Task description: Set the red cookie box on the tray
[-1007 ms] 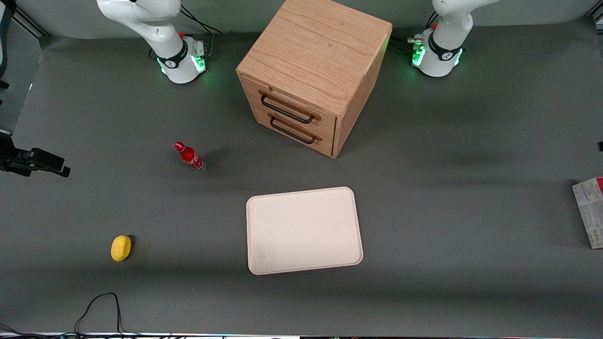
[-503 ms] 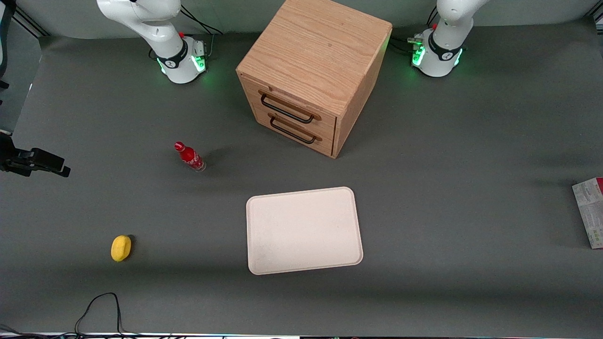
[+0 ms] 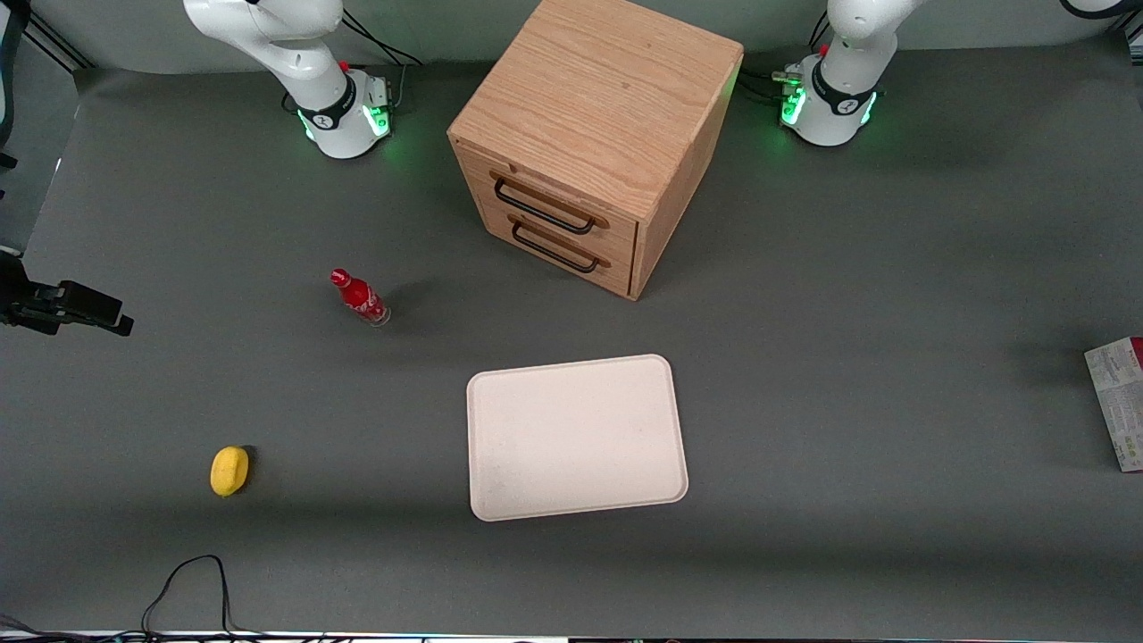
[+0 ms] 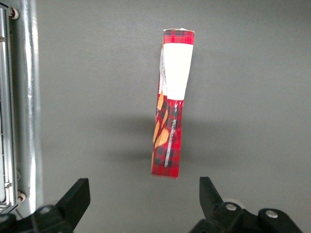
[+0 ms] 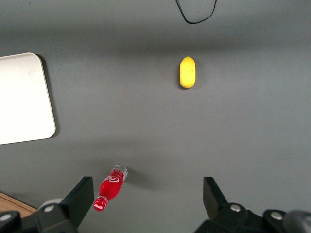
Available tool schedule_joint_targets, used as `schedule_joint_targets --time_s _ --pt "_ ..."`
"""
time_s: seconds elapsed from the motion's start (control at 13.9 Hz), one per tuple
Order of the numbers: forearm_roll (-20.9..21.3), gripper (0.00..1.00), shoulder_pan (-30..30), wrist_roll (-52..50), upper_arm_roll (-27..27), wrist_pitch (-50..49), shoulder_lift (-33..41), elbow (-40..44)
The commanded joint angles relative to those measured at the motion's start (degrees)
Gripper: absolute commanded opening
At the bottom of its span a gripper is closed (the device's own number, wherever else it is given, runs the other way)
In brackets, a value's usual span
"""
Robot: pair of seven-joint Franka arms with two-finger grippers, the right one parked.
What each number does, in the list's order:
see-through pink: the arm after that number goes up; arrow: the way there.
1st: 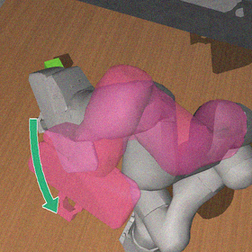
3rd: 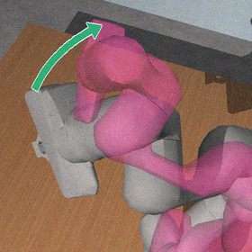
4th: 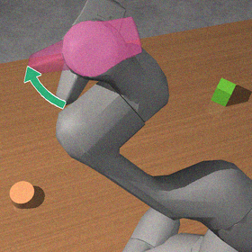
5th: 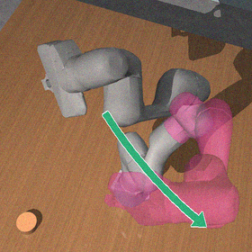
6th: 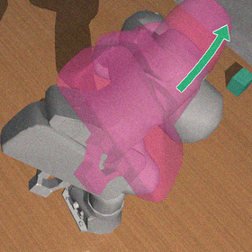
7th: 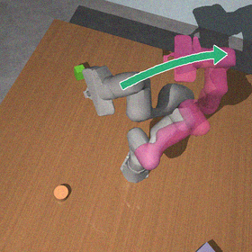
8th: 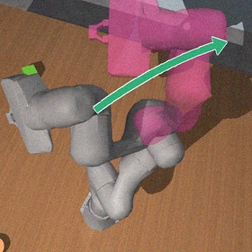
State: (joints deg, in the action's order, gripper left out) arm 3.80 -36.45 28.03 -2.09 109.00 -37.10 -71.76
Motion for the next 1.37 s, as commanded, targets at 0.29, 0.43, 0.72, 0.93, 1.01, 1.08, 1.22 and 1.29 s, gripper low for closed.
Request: schedule_joint_targets --time_s 0.29,0.43,0.72,0.93,1.01,1.08,1.22,1.29 --pt "0.3 1.0 1.6 -2.7 0.2 9.9 -7.7 -2.4" --pt "0.4 1.0 1.6 -2.7 0.2 10.4 -8.8 -2.4" --pt "1.0 0.53 2.2 -2.5 0.2 10.7 -9.7 -2.3" --pt "1.1 0.08 2.1 -2.0 0.2 10.7 -9.7 -2.0" --pt "1.2 0.06 2.1 -2.0 0.2 10.7 -9.7 -1.9" --pt "1.2 0.0 2.2 -1.9 0.2 10.7 -9.7 -1.9" --pt "1.3 0.0 2.2 -1.9 0.2 10.7 -9.6 -1.8" --pt "1.3 0.0 2.2 -1.8 0.2 10.6 -9.4 -1.7"
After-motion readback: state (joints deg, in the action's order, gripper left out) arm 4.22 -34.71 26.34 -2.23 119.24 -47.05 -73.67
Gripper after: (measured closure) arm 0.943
